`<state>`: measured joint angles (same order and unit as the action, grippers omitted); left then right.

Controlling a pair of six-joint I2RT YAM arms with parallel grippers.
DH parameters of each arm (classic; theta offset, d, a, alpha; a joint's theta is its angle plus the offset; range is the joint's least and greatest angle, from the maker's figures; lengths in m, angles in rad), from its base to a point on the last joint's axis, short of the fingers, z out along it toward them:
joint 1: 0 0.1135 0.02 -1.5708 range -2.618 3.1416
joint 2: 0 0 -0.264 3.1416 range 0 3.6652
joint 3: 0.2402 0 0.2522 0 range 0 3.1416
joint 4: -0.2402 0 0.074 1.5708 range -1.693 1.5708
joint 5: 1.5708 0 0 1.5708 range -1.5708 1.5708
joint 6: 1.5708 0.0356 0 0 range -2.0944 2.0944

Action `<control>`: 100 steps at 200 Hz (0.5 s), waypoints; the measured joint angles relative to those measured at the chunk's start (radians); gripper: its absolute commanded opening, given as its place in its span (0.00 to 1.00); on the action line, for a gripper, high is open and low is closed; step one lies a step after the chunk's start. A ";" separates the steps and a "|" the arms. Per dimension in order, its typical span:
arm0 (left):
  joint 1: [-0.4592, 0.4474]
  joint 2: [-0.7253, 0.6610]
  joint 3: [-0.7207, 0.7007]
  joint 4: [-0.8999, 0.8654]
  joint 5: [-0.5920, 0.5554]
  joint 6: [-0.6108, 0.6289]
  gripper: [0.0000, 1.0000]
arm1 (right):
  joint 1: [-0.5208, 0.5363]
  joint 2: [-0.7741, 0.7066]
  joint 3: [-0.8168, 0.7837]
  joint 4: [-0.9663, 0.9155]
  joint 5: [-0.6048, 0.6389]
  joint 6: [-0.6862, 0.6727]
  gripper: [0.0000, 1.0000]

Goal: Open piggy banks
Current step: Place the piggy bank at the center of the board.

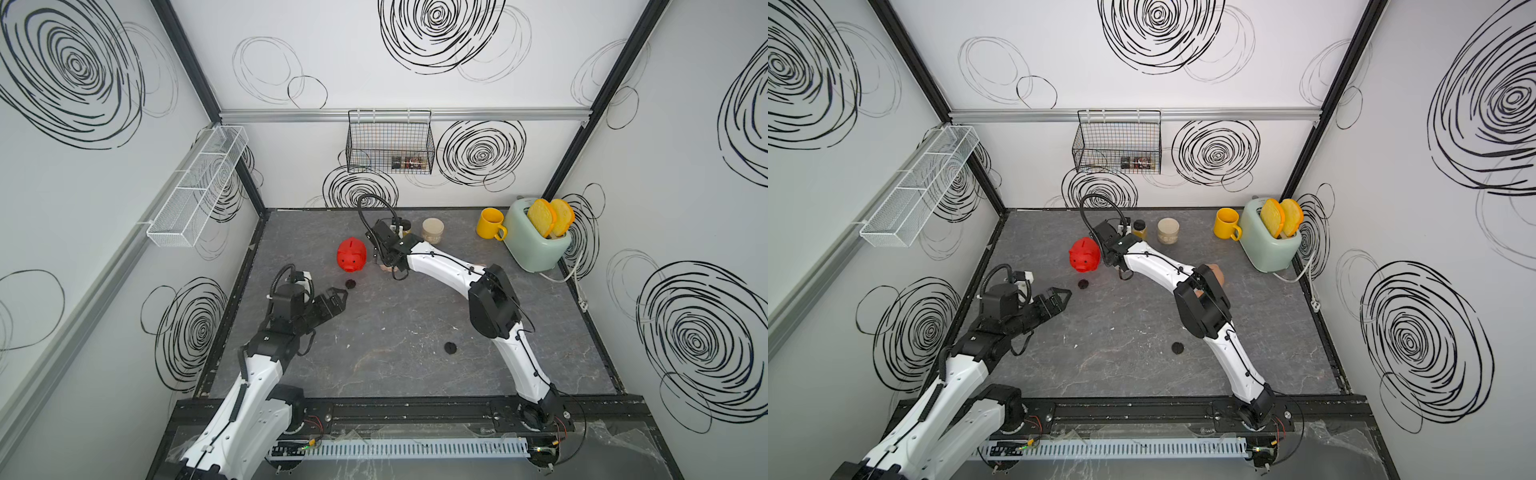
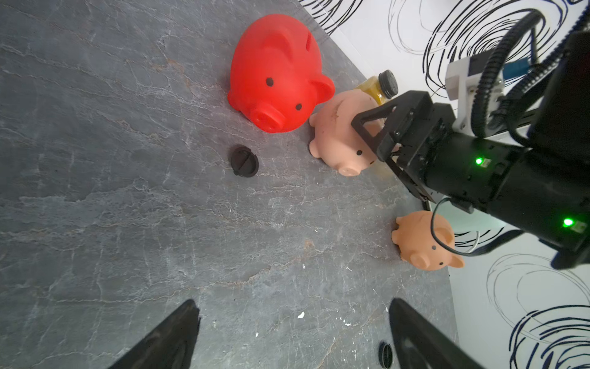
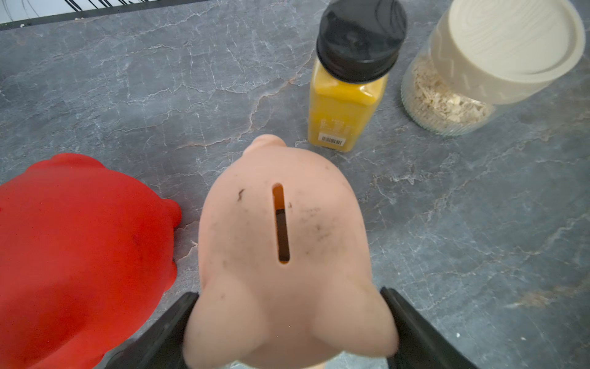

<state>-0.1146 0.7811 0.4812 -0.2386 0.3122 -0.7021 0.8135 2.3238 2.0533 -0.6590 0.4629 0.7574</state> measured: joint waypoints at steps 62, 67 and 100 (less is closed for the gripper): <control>0.001 0.000 0.000 0.000 0.016 0.001 0.96 | 0.000 0.014 0.026 -0.021 0.010 -0.010 0.78; 0.002 0.000 0.000 0.000 0.018 0.001 0.96 | 0.000 0.015 0.027 -0.021 0.010 -0.010 0.79; 0.006 -0.002 0.000 0.000 0.024 0.001 0.96 | 0.000 0.026 0.043 -0.022 0.015 -0.015 0.80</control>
<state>-0.1089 0.7795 0.4808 -0.2382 0.3367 -0.7013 0.8135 2.3501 2.0960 -0.6811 0.4782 0.7422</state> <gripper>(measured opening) 0.959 0.845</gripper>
